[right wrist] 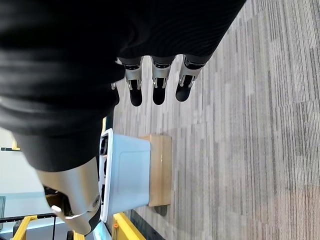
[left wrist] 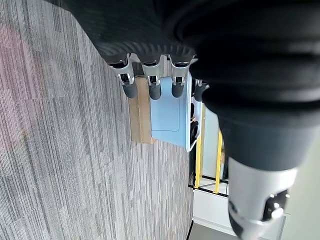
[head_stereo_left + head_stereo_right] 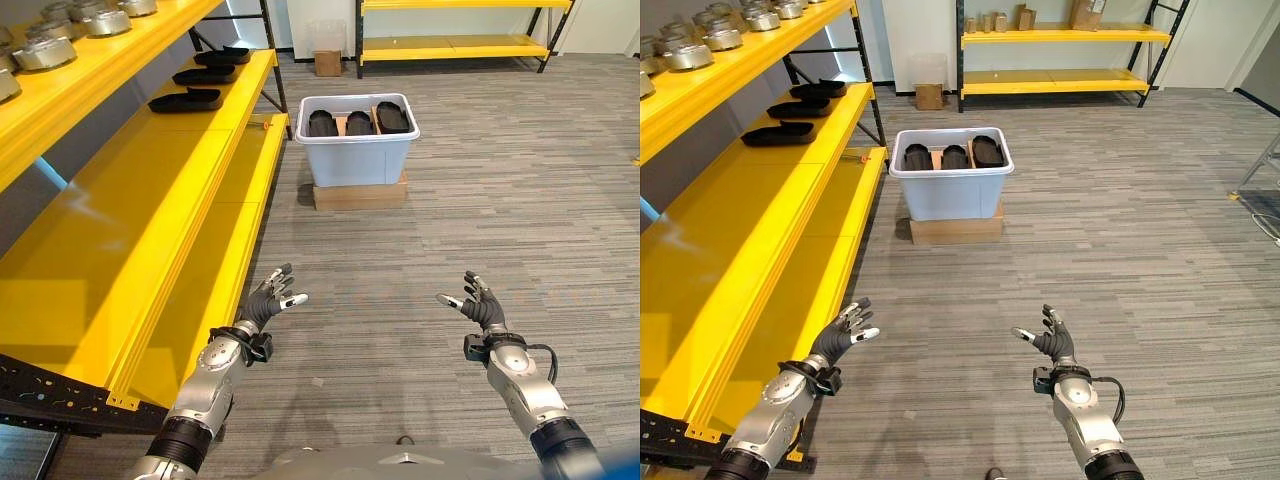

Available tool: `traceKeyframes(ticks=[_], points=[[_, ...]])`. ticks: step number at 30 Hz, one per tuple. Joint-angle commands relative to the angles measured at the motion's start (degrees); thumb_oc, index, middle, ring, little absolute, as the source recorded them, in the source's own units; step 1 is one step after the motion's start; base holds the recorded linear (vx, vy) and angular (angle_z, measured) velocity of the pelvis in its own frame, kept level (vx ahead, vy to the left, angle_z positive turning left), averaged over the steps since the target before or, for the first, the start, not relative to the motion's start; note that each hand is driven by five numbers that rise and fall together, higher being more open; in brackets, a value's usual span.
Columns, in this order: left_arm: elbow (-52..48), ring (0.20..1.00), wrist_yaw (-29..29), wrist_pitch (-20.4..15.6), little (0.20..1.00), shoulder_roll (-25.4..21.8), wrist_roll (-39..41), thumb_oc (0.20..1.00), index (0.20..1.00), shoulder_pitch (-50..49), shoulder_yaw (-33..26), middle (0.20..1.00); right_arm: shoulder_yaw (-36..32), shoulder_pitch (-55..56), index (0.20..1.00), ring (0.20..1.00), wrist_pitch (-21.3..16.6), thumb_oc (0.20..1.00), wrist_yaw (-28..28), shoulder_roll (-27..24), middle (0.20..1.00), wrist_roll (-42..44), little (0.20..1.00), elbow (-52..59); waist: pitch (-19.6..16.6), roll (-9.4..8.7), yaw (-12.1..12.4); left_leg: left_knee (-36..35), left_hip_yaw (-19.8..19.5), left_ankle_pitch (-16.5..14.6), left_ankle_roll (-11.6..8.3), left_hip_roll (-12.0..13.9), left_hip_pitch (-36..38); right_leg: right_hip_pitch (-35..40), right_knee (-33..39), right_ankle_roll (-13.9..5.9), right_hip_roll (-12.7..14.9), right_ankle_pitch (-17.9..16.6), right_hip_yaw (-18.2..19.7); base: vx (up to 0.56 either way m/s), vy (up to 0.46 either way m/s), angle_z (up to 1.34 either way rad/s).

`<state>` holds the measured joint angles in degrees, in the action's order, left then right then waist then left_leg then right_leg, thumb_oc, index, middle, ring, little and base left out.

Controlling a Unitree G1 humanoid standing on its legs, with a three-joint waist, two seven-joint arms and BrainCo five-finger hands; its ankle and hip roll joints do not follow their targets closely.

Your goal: Move parts from the plastic box to the shelf.

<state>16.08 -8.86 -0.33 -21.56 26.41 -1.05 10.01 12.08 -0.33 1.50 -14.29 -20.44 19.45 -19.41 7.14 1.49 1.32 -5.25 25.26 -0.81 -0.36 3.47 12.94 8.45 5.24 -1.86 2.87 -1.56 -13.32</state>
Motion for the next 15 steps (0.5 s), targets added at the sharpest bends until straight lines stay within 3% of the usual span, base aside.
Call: traceKeyframes(ticks=[1,7,11,15], points=[[1.49,1.0,-1.15,-1.82,1.0,-1.72,1.63,1.0,1.0,2.16,-0.81,1.0,-1.09,-4.22,1.0,1.0,-2.68,1.0,-0.76,0.1,1.0,0.92,1.0,0.58,-0.58,-1.65,0.7,3.33,-4.47,-1.45,-0.65,-0.4,-2.98,0.77,-4.46,-4.26,5.4,1.74,-4.51,0.01,0.107,0.03],[0.87,1.0,-7.48,-0.72,1.0,-1.78,3.48,1.0,1.0,2.45,-0.22,1.0,-1.58,-4.39,1.0,1.0,-3.24,1.0,-1.12,0.01,1.0,0.3,1.0,1.06,-0.04,-1.51,0.7,4.14,-4.64,-2.12,0.44,-1.18,-3.58,-0.75,-9.1,-4.32,5.46,3.54,-4.7,-0.04,0.118,0.02],[2.2,1.0,-7.42,-1.07,1.0,-2.05,5.34,1.0,1.0,2.13,0.07,1.0,-1.11,-5.95,1.0,1.0,-3.89,1.0,-1.52,-0.5,1.0,0.52,1.0,0.74,0.61,-1.4,1.45,4.9,-5.72,-2.99,1.68,-2.77,-4.28,-2.66,-13.43,-5.09,5.96,3.09,-5.17,-0.1,0.175,-0.12],[2.41,1.0,-9.43,-2.04,1.0,-2.58,3.69,1.0,1.0,0.82,0.29,1.0,-1.64,-6.51,1.0,1.0,-3.05,1.0,-3.82,0.26,1.0,0.81,1.0,1.58,1.76,-1.26,2.01,4.09,-5.29,-4.07,3.48,-4.71,-3.54,-9.3,-23.05,-8.29,8.65,-1.16,-8.12,-0.04,0.151,-0.23]])
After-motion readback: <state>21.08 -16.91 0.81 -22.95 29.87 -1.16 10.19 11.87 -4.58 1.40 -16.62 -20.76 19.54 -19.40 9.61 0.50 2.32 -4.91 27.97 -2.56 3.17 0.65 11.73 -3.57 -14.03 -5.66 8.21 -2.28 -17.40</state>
